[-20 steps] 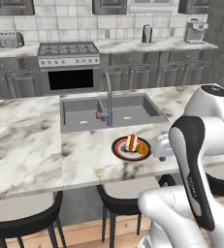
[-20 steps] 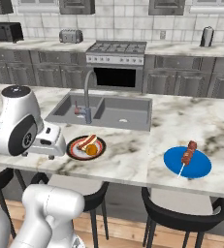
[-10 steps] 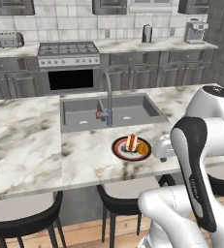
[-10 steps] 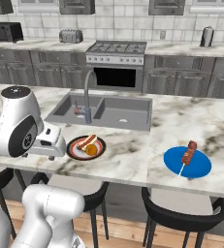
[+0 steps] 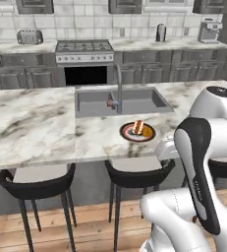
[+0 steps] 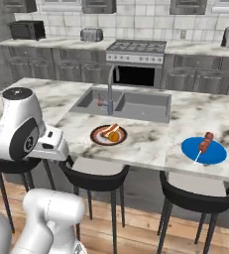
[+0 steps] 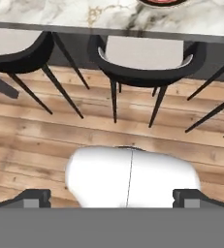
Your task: Pick up the orange and peach from the fridge and place one fruit on each plate on the dining counter.
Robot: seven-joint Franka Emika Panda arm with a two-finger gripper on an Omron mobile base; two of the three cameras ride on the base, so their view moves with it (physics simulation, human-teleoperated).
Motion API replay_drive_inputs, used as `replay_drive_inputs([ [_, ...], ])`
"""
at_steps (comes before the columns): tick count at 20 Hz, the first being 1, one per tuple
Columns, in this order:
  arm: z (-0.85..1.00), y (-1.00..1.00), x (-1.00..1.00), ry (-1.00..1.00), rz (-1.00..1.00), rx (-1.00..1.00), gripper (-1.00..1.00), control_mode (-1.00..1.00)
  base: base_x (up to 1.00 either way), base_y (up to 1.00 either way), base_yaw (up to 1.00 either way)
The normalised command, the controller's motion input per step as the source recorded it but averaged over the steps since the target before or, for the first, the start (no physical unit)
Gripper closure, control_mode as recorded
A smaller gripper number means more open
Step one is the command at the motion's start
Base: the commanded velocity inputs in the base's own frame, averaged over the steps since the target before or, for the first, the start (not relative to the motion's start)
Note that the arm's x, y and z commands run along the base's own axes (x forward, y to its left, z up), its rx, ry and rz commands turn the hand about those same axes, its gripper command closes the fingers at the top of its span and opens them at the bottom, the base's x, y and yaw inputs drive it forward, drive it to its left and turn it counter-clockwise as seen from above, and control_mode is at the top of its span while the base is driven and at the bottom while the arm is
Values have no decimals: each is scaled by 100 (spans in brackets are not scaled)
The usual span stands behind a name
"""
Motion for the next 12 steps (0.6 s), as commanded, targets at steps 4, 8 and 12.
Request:
replay_drive_inputs([
  [4,0,0,0,0,0,0,-100,100,-23,81,82],
  [8,0,0,0,0,0,0,-100,100,0,60,100],
  [12,0,0,0,0,0,0,-100,100,8,61,93],
])
